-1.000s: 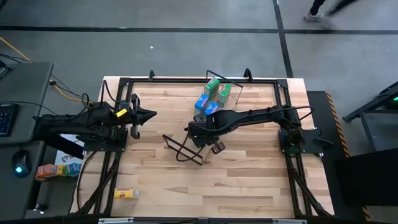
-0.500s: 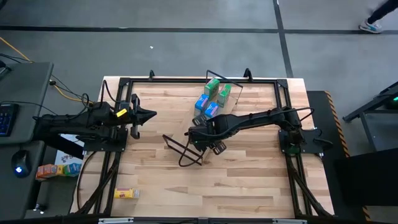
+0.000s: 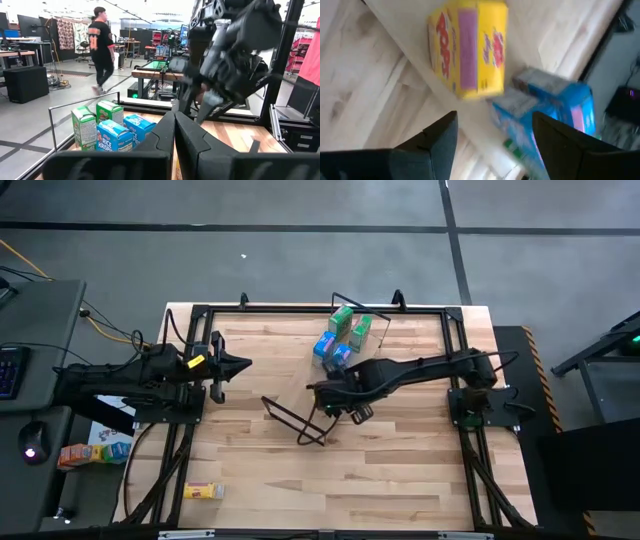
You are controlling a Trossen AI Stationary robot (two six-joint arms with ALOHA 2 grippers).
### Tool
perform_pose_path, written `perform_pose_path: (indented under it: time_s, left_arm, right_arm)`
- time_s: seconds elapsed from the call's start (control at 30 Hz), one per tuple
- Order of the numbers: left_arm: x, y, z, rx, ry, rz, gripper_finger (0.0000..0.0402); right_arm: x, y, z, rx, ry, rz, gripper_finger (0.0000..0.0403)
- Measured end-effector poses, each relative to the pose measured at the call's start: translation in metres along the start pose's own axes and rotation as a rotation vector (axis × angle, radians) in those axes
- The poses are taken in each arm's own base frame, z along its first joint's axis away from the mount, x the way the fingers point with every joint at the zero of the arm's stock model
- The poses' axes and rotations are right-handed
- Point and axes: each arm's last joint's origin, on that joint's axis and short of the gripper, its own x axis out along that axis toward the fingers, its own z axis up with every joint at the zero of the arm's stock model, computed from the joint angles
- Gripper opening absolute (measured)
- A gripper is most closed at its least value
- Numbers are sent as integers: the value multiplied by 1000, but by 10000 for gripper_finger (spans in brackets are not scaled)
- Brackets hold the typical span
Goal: Stack cereal on shelf
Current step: Put the right yellow cereal box on the shelf
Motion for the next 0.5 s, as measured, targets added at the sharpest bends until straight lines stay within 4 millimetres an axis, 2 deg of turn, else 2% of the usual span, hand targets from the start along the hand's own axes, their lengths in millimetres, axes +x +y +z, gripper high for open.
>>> perform_pose_path:
  time_s: [0.17, 0.27, 0.37, 0.5]
  left_arm:
    - [0, 0, 0, -3, 3, 0, 3]
    - [0, 0, -1, -12, 8, 0, 3]
    - [0, 0, -1, -15, 9, -1, 3]
    - [0, 0, -1, -17, 12, -1, 3]
  right_arm:
    - [-25, 8, -15, 189, 26, 24, 225]
    - [-30, 17, -19, 311, 89, 61, 210]
    - [-30, 31, -15, 328, 121, 79, 172]
    - [-22, 49, -6, 295, 81, 106, 84]
